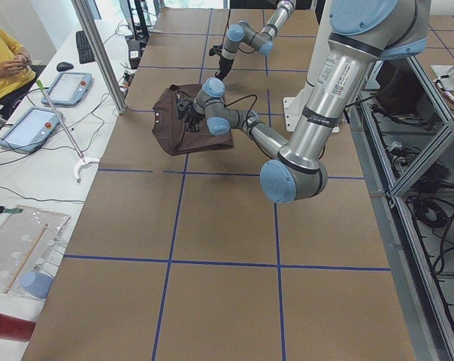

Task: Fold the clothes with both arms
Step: 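Move the right gripper to the folded shirt's side edge while the left holds position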

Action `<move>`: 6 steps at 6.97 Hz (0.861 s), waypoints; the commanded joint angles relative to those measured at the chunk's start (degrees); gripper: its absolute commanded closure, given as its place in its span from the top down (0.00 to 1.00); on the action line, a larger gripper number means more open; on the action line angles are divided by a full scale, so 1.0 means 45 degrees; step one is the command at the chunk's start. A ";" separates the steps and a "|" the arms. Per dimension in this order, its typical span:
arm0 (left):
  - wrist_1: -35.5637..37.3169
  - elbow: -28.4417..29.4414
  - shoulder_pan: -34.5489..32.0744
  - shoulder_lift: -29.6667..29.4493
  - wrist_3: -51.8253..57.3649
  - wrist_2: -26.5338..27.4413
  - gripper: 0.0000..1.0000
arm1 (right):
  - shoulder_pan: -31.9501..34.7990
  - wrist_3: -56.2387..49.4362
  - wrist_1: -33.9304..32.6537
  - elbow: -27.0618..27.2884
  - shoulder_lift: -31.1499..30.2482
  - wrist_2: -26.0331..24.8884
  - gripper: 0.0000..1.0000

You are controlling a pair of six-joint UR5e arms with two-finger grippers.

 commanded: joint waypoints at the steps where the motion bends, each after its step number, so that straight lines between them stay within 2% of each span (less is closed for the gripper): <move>1: 0.0048 -0.0189 -0.0009 0.0006 -0.0020 0.0016 0.49 | 0.0058 -0.0012 -0.0319 0.1389 -0.0620 0.0053 0.00; 3: 0.0068 -0.0463 -0.0009 0.0122 -0.0001 -0.0003 0.49 | -0.1379 0.0066 -0.2693 0.4837 -0.2199 0.0072 0.00; 4: 0.0068 -0.0483 -0.0009 0.0123 -0.0001 -0.0003 0.49 | -0.2760 0.0067 -0.3555 0.6248 -0.3291 0.0072 0.00; 5: 0.0068 -0.0580 -0.0009 0.0103 -0.0001 -0.0023 0.49 | -0.3876 0.0627 -0.3970 0.7132 -0.3746 0.0420 0.00; 6: 0.0088 -0.0678 0.0010 0.0103 -0.0020 -0.0081 0.49 | -0.5106 0.2160 -0.4283 0.7663 -0.3789 0.0811 0.00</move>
